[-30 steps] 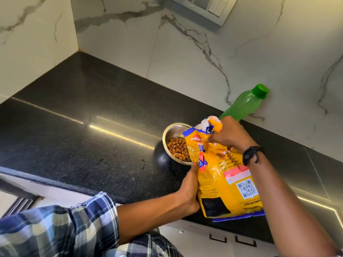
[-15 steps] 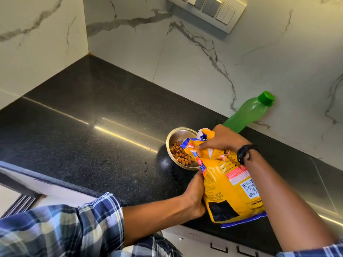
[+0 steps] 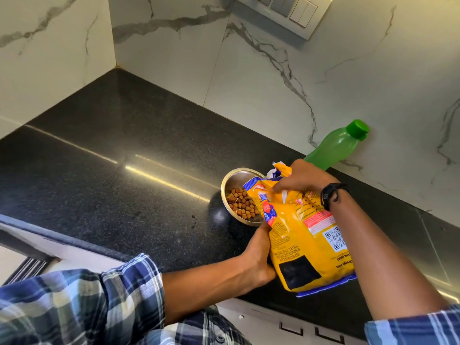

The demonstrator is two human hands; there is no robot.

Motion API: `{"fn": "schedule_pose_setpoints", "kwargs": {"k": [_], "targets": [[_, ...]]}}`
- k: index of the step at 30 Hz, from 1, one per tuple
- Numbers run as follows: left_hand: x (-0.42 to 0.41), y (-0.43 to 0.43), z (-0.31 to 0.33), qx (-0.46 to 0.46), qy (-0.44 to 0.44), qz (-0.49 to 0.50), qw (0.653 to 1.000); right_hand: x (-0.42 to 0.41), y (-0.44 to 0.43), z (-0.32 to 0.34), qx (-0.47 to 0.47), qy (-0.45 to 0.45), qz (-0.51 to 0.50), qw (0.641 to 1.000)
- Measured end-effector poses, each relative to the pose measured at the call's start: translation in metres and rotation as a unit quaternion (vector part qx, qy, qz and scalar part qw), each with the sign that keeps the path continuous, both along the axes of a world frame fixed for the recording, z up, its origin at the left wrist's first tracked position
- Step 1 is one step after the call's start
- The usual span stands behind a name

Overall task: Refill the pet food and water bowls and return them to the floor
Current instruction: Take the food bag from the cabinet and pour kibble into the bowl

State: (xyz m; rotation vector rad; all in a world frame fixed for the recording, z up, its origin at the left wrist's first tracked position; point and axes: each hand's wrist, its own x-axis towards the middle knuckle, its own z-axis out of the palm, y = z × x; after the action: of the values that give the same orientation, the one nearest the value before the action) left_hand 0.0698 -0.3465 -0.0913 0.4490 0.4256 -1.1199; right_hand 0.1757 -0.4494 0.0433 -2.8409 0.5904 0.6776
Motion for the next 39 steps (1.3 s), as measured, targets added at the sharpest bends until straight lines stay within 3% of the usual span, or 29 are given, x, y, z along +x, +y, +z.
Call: {"fn": "schedule_pose_setpoints", "kwargs": {"k": [7, 10, 13, 18, 21, 29, 34, 39], "targets": [[-0.001, -0.001, 0.005, 0.002, -0.053, -0.028, 0.998, 0.006, 0.003, -0.01, 0.045, 0.051, -0.016, 0.998], [-0.001, -0.001, 0.008, 0.0, -0.057, -0.026, 0.998, 0.003, 0.008, -0.013, -0.003, 0.03, 0.015, 0.999], [-0.001, -0.002, 0.006, 0.001, -0.024, -0.004, 1.0, 0.003, 0.007, -0.011, -0.069, -0.034, 0.056, 0.995], [0.003, -0.005, 0.0, -0.01, 0.049, 0.014, 0.999, 0.01, -0.007, 0.003, -0.043, -0.073, 0.021, 0.996], [0.005, -0.005, -0.003, -0.016, 0.08, 0.011, 0.997, 0.011, -0.01, 0.004, -0.027, -0.045, 0.007, 0.999], [0.002, -0.003, 0.008, -0.015, -0.02, -0.018, 1.0, 0.011, 0.001, -0.008, 0.063, 0.061, -0.006, 0.996], [0.001, -0.002, 0.012, -0.018, -0.048, -0.026, 0.998, 0.009, 0.009, -0.015, 0.025, 0.062, 0.023, 0.997], [0.001, -0.004, 0.011, -0.02, -0.024, -0.016, 0.999, 0.003, 0.009, -0.012, -0.071, -0.013, 0.061, 0.996]]}}
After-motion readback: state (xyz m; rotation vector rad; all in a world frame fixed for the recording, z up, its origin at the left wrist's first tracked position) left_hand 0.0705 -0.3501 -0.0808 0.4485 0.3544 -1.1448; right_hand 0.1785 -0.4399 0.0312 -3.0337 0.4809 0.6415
